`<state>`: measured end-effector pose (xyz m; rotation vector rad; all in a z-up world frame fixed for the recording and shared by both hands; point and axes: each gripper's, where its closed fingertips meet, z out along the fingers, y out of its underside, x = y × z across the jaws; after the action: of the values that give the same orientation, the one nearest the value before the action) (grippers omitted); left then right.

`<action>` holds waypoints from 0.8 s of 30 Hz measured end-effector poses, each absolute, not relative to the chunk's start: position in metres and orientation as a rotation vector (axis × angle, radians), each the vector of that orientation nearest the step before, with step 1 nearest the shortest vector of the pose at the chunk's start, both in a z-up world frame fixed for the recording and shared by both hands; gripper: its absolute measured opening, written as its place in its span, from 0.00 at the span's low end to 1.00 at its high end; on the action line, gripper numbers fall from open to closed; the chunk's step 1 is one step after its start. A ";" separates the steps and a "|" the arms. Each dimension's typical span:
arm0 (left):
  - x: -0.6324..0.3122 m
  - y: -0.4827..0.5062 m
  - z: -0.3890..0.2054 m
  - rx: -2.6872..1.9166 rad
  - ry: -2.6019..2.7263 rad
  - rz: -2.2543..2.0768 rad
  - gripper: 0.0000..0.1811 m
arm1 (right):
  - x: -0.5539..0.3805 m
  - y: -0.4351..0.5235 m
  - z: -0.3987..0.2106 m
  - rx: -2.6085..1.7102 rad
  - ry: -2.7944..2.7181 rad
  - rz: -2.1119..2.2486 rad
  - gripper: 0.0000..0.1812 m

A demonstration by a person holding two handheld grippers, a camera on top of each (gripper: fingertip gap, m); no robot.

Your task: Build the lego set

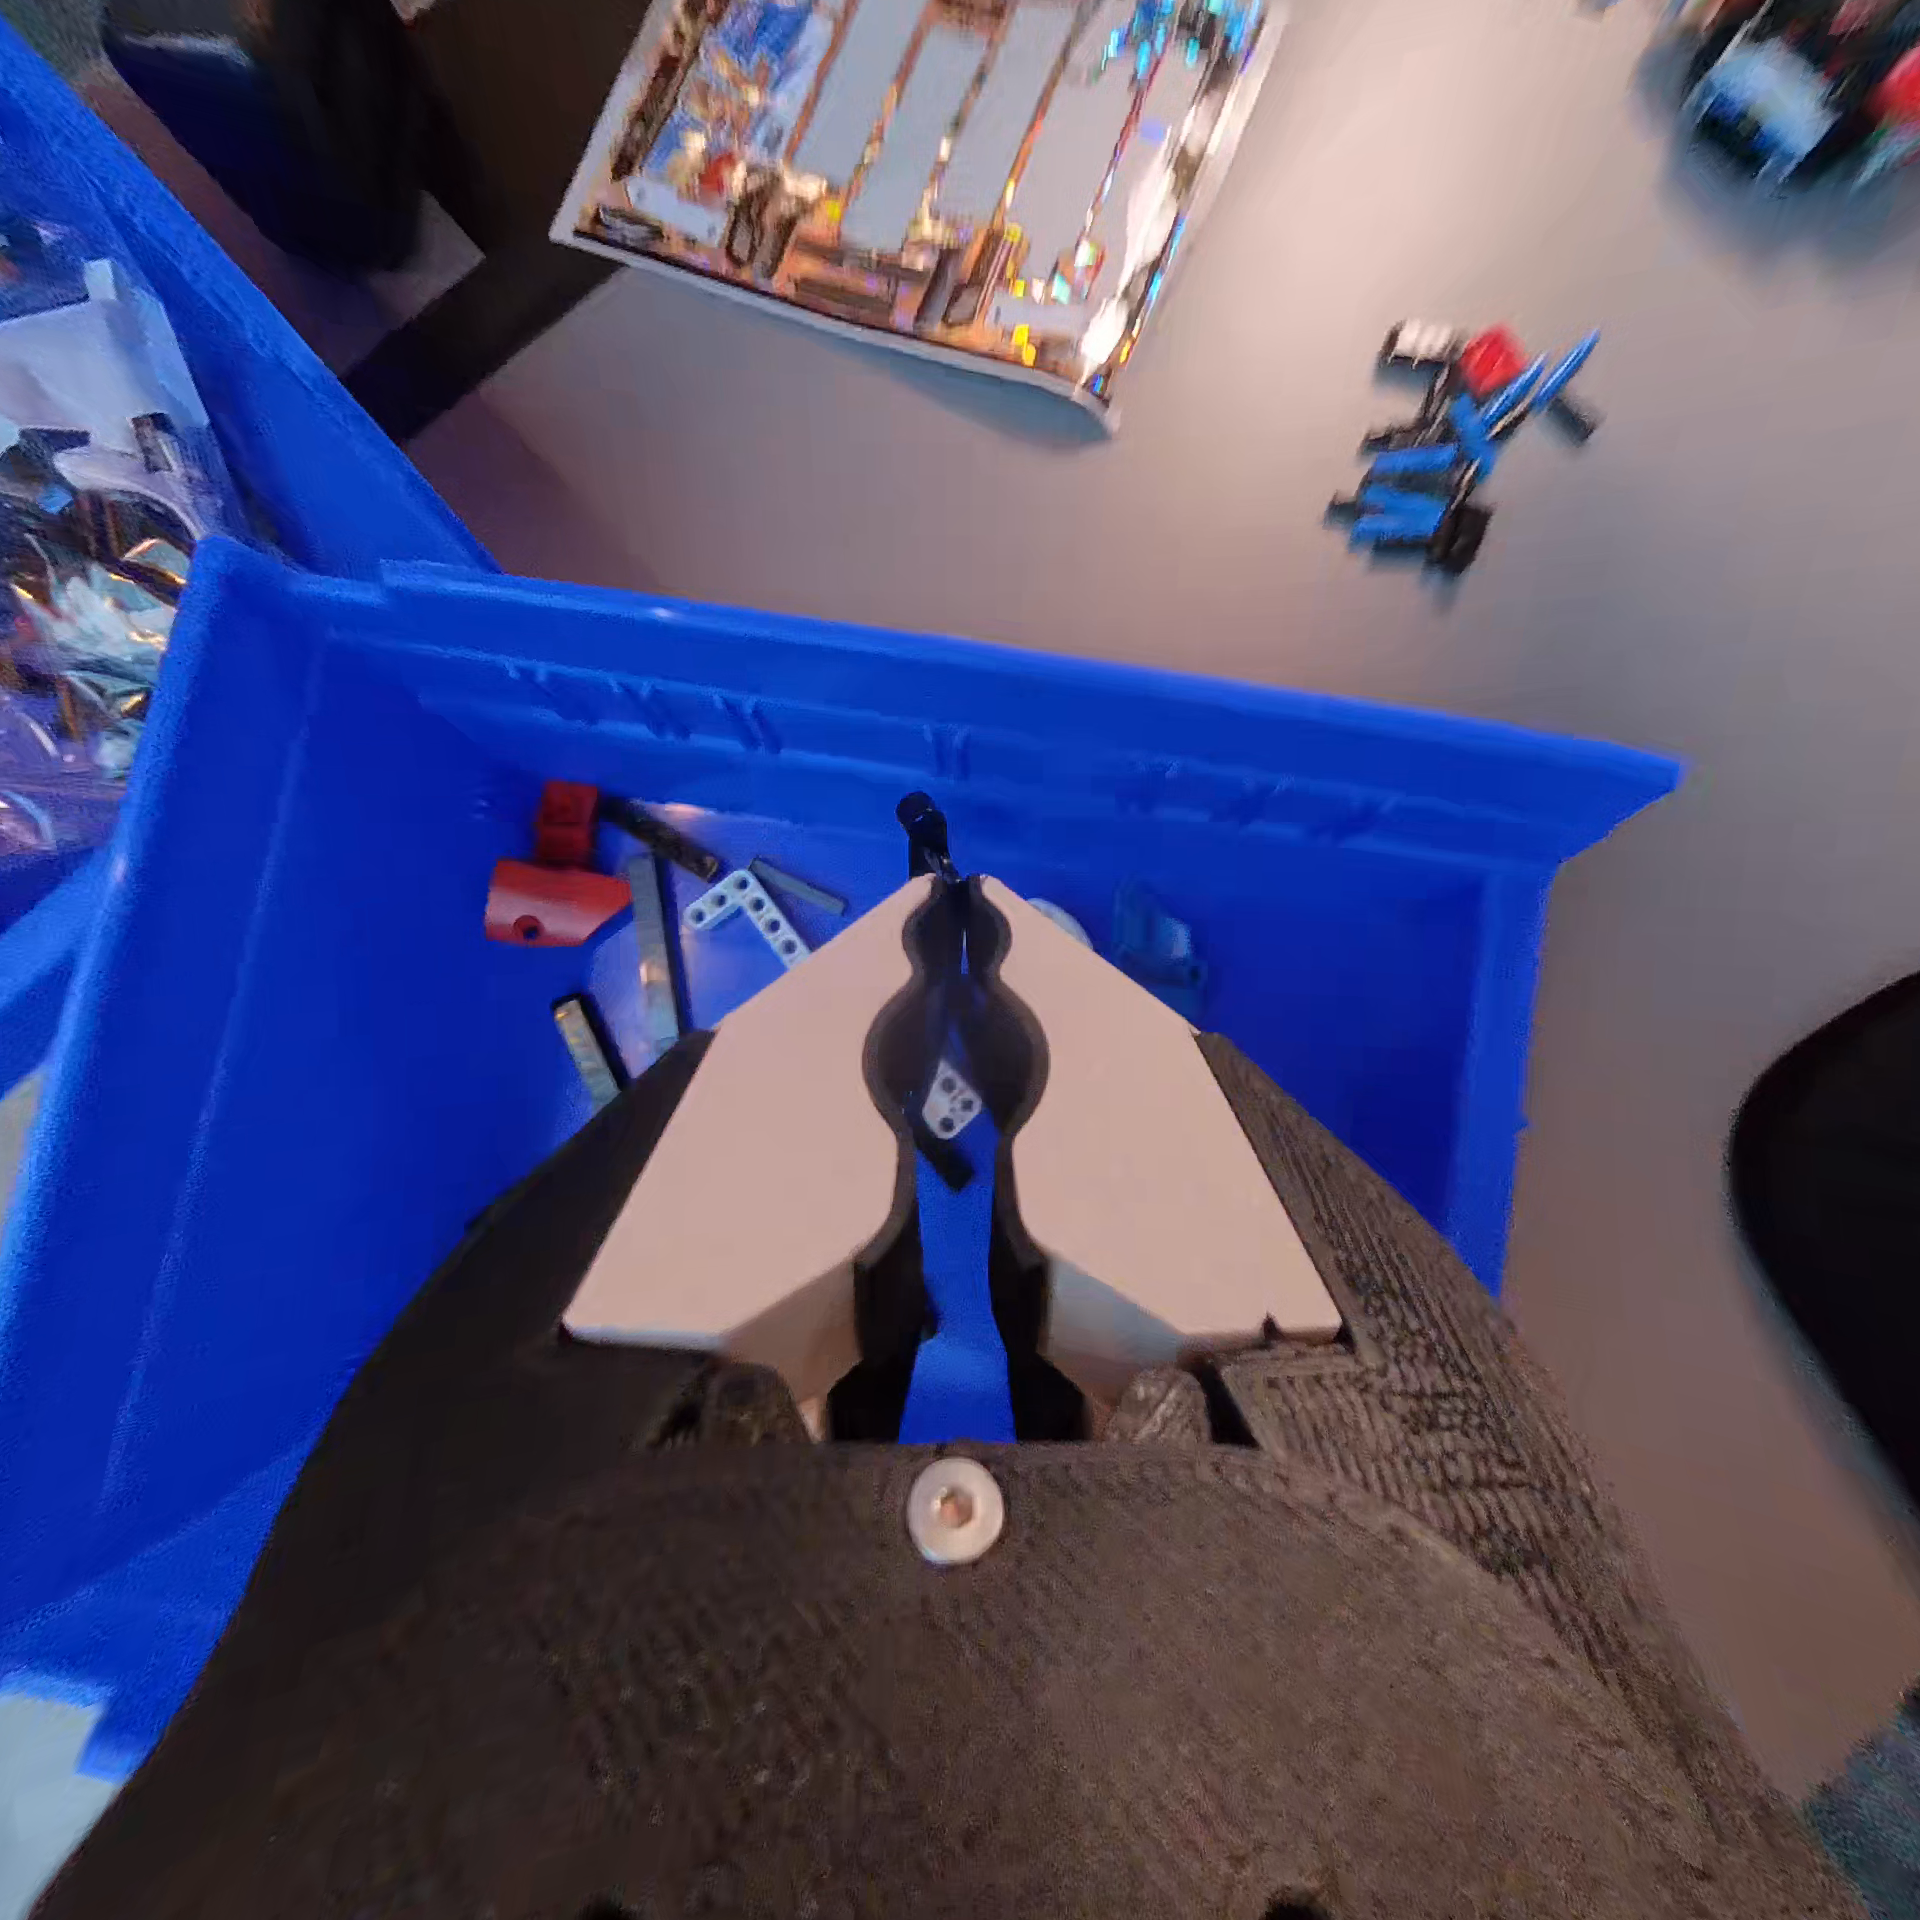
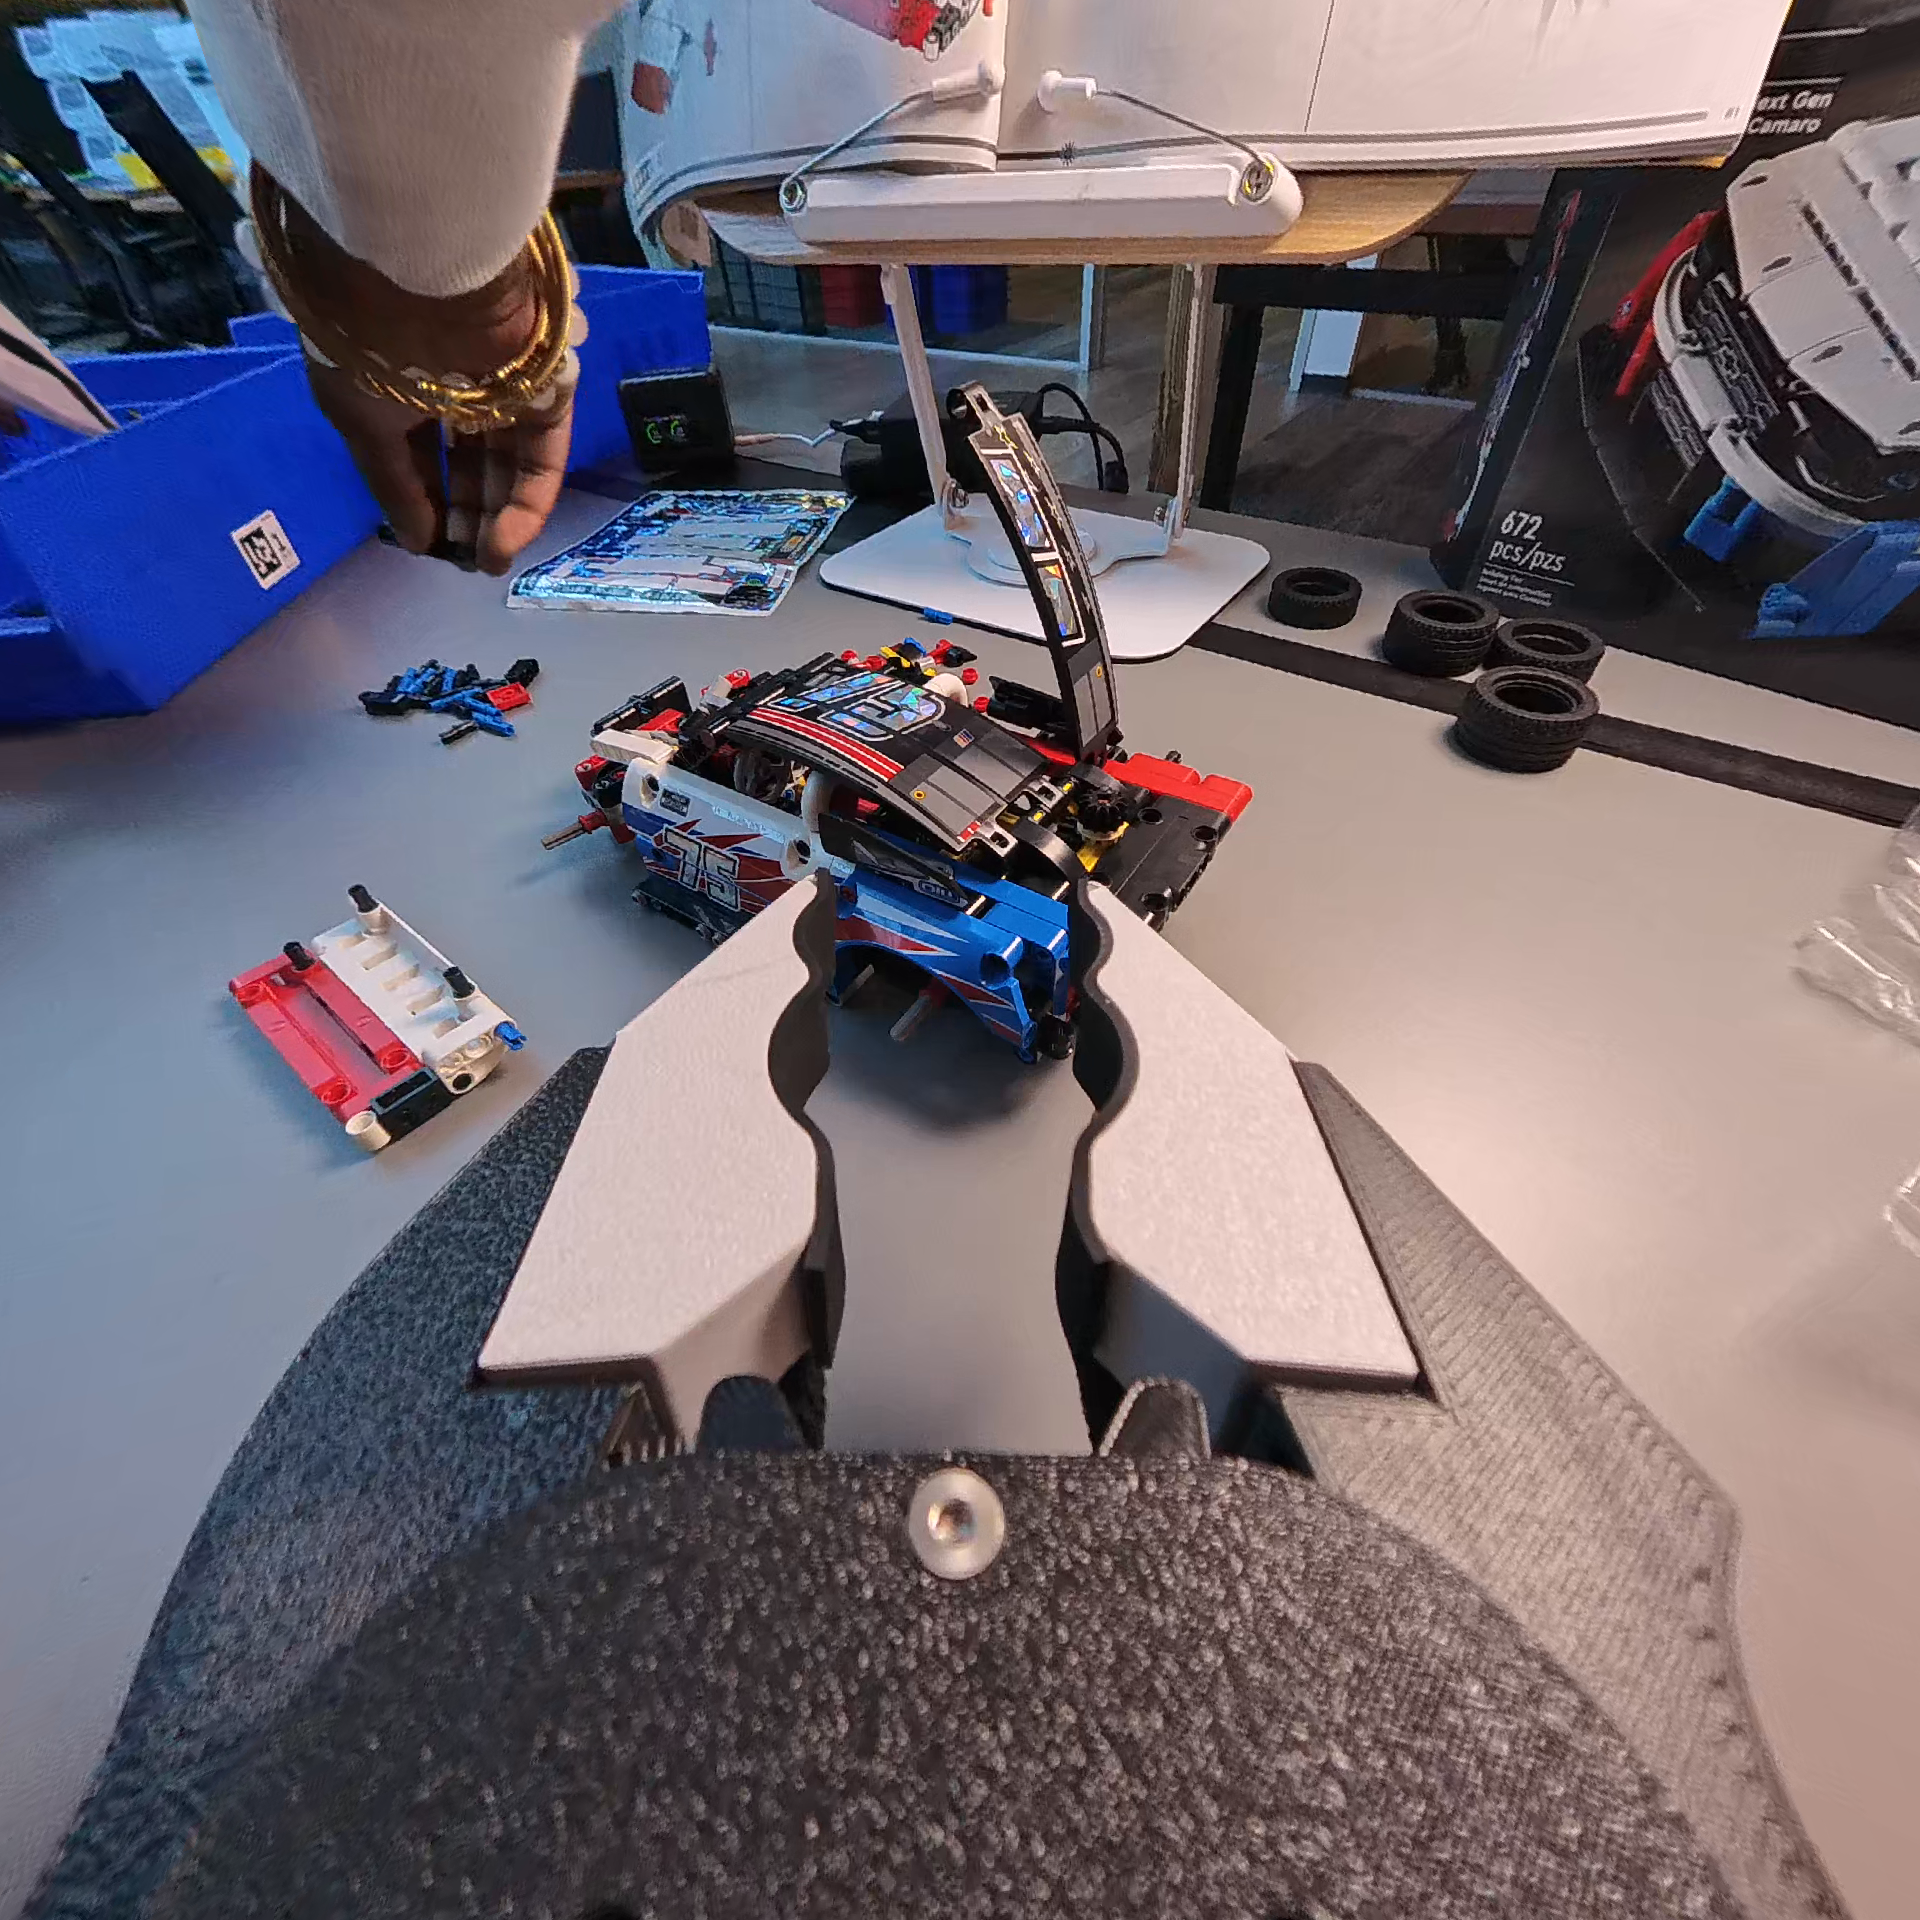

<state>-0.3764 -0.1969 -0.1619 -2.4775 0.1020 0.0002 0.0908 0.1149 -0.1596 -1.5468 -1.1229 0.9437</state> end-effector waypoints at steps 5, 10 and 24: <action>-0.367 -0.197 -0.139 -2.303 -0.201 -0.482 0.00 | 0.090 0.113 -0.160 -1.547 -1.130 0.946 0.23; -0.379 -0.195 -0.141 -2.218 -0.404 -0.628 0.14 | 0.091 0.113 -0.160 -1.548 -1.130 0.943 0.23; -0.453 -0.226 -0.208 -2.648 -0.259 0.364 0.25 | 0.090 0.112 -0.162 -1.546 -1.139 0.926 0.23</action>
<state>-0.4526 -0.2258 -0.2079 -2.6478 -0.2590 0.3638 0.0904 0.1123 -0.1619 -1.5459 -1.1394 0.9263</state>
